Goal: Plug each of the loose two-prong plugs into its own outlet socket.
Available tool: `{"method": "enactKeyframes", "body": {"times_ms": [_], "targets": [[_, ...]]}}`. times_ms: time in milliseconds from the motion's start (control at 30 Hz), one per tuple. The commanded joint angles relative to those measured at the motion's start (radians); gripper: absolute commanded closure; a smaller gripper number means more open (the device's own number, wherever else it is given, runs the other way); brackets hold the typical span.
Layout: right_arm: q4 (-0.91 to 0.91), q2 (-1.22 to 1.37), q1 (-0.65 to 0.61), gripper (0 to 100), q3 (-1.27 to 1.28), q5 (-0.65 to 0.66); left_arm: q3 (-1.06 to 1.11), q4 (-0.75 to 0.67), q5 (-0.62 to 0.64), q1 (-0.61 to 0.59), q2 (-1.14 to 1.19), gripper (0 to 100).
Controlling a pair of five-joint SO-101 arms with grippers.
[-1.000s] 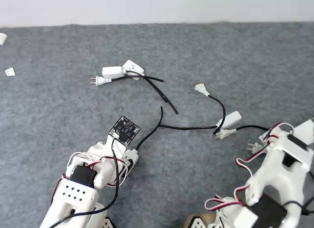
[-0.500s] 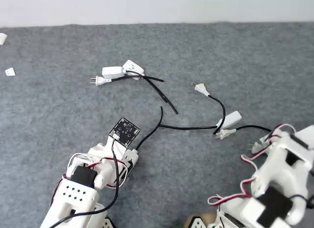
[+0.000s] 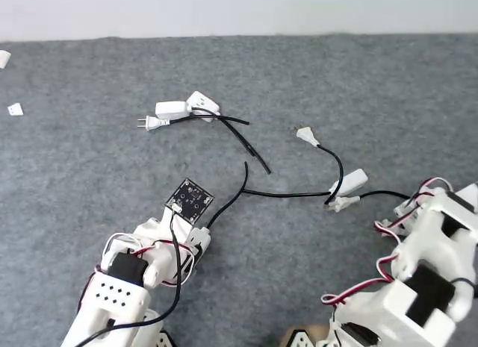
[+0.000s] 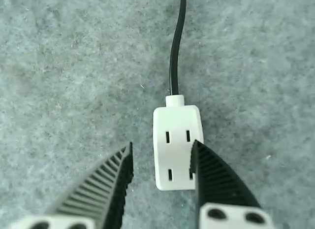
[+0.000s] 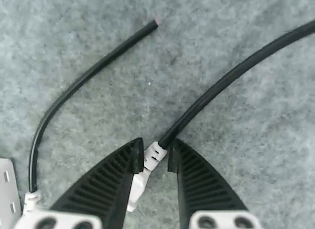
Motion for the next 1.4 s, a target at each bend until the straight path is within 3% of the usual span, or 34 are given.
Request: {"method": "enactKeyframes", "body": {"times_ms": [0,433,600,1000,1167,1367], "targets": [[0.025,-0.008,-0.022,90.8,-0.037,-0.005,-0.013,0.009,-0.008,0.000,-0.014,82],[0.036,0.001,-0.024,91.0,-0.064,-0.011,-0.013,0.009,-0.008,0.000,-0.014,82],[0.016,0.002,-0.030,99.1,-0.061,-0.005,-0.013,0.009,-0.008,0.000,-0.014,82],[-0.077,-0.001,-0.114,95.0,-0.075,-0.002,-0.013,0.009,-0.008,0.000,-0.014,82],[-0.033,-0.008,-0.116,87.2,-0.077,0.032,-0.012,0.009,-0.008,0.000,-0.014,82],[-0.028,-0.008,-0.120,89.8,-0.077,0.037,-0.012,0.009,-0.008,0.000,-0.014,82]]}}
